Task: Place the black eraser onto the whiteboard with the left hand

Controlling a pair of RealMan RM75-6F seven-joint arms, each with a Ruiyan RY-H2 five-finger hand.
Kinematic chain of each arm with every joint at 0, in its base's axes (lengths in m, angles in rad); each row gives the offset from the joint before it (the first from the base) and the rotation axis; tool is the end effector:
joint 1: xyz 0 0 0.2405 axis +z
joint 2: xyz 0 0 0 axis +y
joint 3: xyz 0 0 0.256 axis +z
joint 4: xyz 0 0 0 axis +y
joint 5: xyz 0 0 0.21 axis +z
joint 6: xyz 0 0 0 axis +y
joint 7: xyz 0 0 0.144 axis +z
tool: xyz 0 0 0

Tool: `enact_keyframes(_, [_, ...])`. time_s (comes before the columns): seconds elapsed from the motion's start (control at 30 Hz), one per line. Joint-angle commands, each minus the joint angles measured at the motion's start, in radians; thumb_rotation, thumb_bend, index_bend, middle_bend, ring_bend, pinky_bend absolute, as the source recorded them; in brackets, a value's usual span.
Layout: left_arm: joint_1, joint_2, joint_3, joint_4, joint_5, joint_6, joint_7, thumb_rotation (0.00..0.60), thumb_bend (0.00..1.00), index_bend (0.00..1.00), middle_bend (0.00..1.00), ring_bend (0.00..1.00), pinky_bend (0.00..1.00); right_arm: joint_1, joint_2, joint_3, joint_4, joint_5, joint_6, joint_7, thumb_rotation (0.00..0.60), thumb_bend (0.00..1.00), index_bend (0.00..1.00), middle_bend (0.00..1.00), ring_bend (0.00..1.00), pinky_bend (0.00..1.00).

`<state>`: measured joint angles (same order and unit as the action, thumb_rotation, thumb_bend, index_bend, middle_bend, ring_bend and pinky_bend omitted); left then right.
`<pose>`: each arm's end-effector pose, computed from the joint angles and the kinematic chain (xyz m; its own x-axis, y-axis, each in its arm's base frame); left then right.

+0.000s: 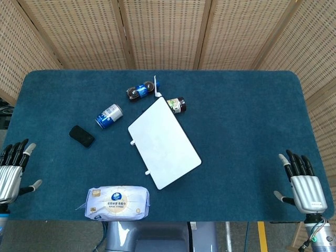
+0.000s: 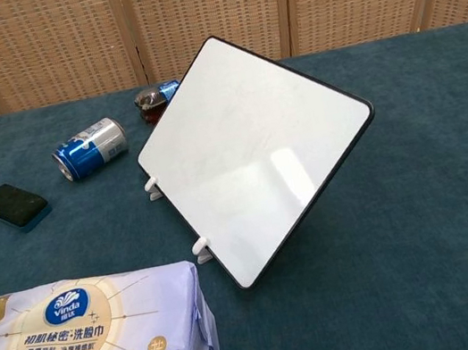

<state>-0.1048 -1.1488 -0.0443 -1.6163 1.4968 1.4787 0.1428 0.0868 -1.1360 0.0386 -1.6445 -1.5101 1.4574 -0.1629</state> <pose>-0.3050 0.1857 0.1476 0.4929 0.0058 0.8701 0.8699 -0.0268 -0.4925 -0.3035 -0.1784 0.1449 0.4985 -0.0400 0.8660 -0.8669 -0.0304 0.4976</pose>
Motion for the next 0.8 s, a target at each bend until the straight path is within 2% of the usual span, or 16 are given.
enact_keyframes(0.03, [-0.001,0.000,-0.001,0.001,0.000,-0.001,-0.006,0.600,0.16,0.00,0.00,0.00,0.00,0.000,-0.001,0.000,-0.001,-0.001,0.001,-0.002,0.600,0.05,0.00,0.00,0.00,0.00])
enact_keyframes(0.4, [0.001,0.005,0.003,-0.011,0.005,0.002,-0.009,0.600,0.17,0.02,0.00,0.00,0.00,0.004,-0.002,0.001,0.008,0.002,-0.008,0.006,0.600,0.05,0.00,0.00,0.00,0.00])
enact_keyframes(0.43, [0.000,0.005,0.003,-0.012,0.005,0.000,-0.013,0.600,0.17,0.04,0.00,0.00,0.00,0.004,-0.002,0.002,0.008,0.003,-0.009,0.008,0.600,0.05,0.00,0.00,0.00,0.00])
enact_keyframes(0.53, [-0.006,0.005,-0.002,-0.016,0.006,-0.003,-0.035,0.600,0.18,0.24,0.00,0.00,0.00,0.004,-0.003,0.005,0.010,0.003,-0.006,0.013,0.600,0.05,0.00,0.00,0.00,0.00])
enact_keyframes(0.63, [-0.016,0.006,-0.007,-0.009,0.009,-0.014,-0.058,0.600,0.20,0.39,0.00,0.00,0.00,0.003,-0.006,0.007,0.015,0.000,0.001,0.020,0.600,0.05,0.00,0.00,0.00,0.00])
enact_keyframes(0.8, [-0.048,0.036,-0.018,-0.013,-0.012,-0.072,-0.071,0.600,0.21,0.42,0.00,0.00,0.00,0.003,-0.013,0.009,0.026,-0.013,0.015,0.032,0.600,0.05,0.00,0.00,0.00,0.00])
